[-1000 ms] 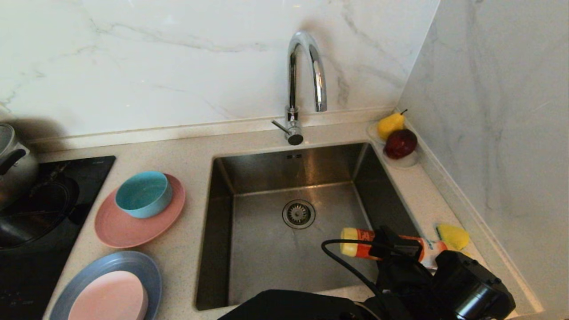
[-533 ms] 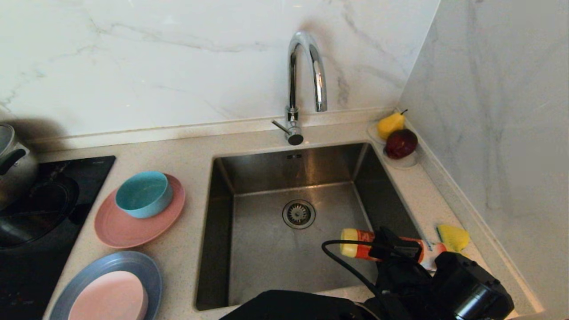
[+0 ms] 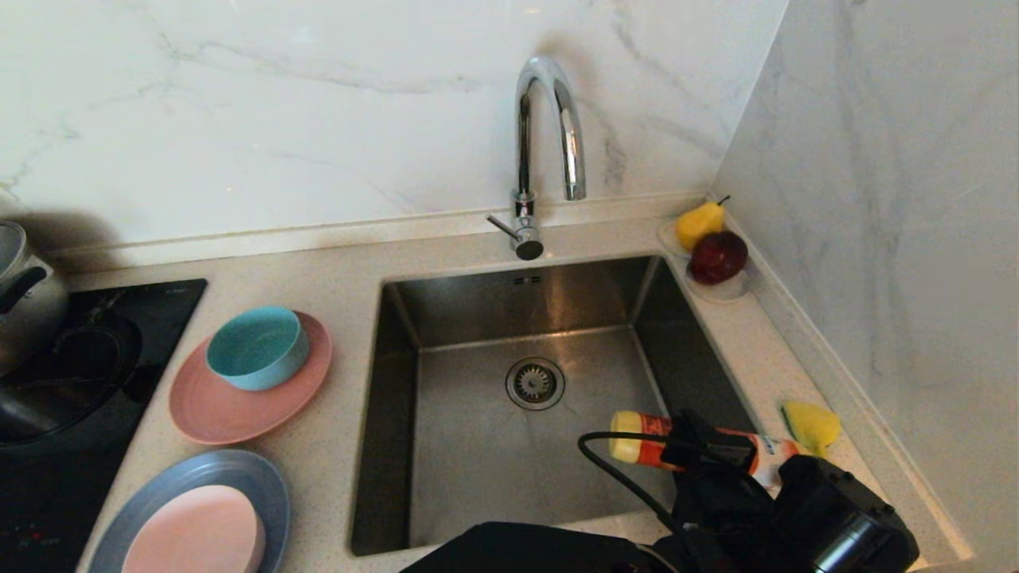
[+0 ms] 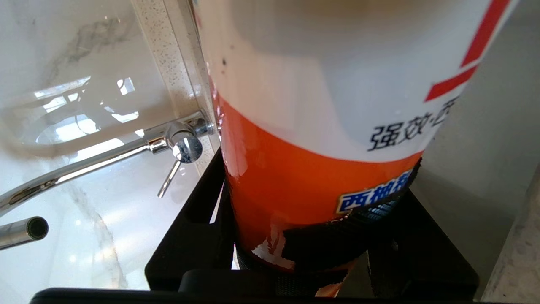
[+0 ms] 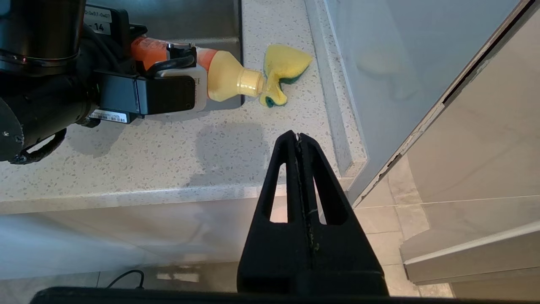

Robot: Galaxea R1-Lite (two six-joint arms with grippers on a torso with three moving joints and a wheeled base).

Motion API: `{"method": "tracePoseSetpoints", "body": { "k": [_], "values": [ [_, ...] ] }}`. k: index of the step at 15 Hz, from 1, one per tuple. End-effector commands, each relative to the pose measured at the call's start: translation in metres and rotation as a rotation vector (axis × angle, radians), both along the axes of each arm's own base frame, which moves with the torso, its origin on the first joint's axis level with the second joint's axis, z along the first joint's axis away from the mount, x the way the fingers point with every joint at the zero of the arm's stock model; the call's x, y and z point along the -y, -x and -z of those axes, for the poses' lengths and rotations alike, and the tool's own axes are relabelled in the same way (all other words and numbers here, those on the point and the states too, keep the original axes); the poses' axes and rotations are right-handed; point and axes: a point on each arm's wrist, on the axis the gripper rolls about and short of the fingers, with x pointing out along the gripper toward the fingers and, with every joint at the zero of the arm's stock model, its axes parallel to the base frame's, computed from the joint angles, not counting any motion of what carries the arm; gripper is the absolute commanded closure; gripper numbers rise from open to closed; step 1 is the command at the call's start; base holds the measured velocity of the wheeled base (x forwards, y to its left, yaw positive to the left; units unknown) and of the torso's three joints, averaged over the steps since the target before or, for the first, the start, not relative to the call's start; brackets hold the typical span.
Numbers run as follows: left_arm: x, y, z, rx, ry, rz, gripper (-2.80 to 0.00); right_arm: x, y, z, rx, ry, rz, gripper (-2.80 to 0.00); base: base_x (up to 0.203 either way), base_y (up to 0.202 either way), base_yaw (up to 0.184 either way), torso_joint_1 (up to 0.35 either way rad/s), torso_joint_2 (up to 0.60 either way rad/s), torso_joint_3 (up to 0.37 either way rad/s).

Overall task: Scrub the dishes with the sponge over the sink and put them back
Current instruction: Squeeze it onto the sponge, then place the dish soap on the table

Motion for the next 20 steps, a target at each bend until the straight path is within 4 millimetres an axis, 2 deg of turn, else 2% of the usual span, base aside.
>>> {"method": "tracePoseSetpoints", "body": {
  "k": [1, 6, 12, 14, 20],
  "values": [
    [0.000, 0.000, 0.001, 0.003, -0.008, -0.005, 0.00, 0.000, 0.000, 0.000, 0.003, 0.000, -0.001, 0.00, 0.000, 0.000, 0.000, 0.000, 0.00, 0.000],
    [0.001, 0.001, -0.002, 0.007, 0.016, -0.005, 0.00, 0.000, 0.000, 0.000, 0.001, 0.002, 0.000, 0.00, 0.000, 0.000, 0.000, 0.000, 0.00, 0.000],
    [0.004, -0.001, -0.011, 0.040, 0.169, -0.004, 0.00, 0.000, 0.000, 0.000, 0.001, 0.000, -0.001, 0.00, 0.000, 0.000, 0.000, 0.000, 0.00, 0.000],
    [0.005, -0.001, -0.009, 0.016, 0.243, 0.028, 0.00, 0.000, 0.000, 0.000, 0.002, 0.000, -0.001, 0.00, 0.000, 0.000, 0.000, 0.000, 0.00, 0.000],
    [0.006, -0.001, -0.025, -0.065, 0.556, 0.108, 0.00, 0.000, 0.000, 0.000, 0.003, 0.000, -0.001, 0.00, 0.000, 0.000, 0.000, 0.000, 0.00, 0.000]
  ]
}}
